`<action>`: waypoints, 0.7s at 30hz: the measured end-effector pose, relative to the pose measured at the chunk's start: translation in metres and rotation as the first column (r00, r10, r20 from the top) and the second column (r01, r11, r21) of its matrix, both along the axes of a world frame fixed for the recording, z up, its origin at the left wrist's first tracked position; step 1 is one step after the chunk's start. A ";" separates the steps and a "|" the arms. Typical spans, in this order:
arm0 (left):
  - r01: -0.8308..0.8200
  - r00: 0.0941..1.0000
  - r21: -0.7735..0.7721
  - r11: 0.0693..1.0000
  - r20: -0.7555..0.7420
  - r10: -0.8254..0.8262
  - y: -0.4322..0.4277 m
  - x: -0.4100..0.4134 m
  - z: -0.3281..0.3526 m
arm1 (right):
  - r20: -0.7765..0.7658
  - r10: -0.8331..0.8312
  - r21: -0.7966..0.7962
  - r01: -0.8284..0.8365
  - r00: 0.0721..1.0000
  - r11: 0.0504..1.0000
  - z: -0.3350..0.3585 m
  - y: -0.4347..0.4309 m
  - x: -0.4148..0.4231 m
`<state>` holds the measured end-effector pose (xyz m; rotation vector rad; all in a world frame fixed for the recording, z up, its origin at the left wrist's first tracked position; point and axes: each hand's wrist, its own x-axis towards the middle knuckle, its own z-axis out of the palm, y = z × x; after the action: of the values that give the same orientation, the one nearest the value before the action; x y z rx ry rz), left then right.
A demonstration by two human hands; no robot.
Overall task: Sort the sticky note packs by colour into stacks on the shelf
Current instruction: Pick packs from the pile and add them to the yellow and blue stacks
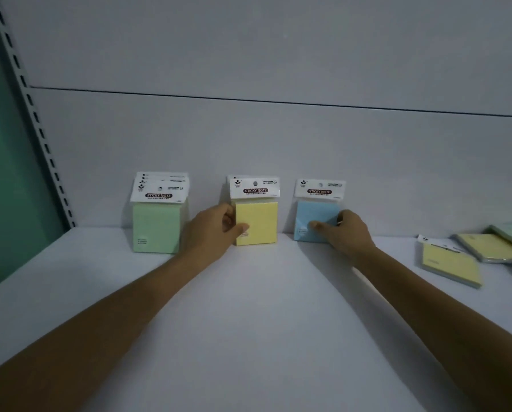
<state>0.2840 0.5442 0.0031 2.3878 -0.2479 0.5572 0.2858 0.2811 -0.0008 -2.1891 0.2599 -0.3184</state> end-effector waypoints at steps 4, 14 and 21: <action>0.015 0.994 -0.055 0.998 0.112 -0.008 0.001 0.010 -0.011 | 0.085 -0.118 -0.016 0.120 0.989 0.993 -0.012 0.006 -0.005; 0.063 0.998 -0.251 0.966 0.010 -0.063 0.002 0.020 -0.014 | 0.146 -0.206 0.072 0.197 0.968 0.978 -0.016 0.003 -0.005; 0.123 0.988 -0.247 0.961 -0.060 -0.142 0.001 0.015 -0.012 | 0.230 -0.240 0.217 0.191 0.943 0.957 -0.011 0.003 -0.008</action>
<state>0.2992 0.5453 -0.0086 2.1324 -0.2860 0.4072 0.2783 0.2837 -0.0123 -1.9082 0.3728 -0.6652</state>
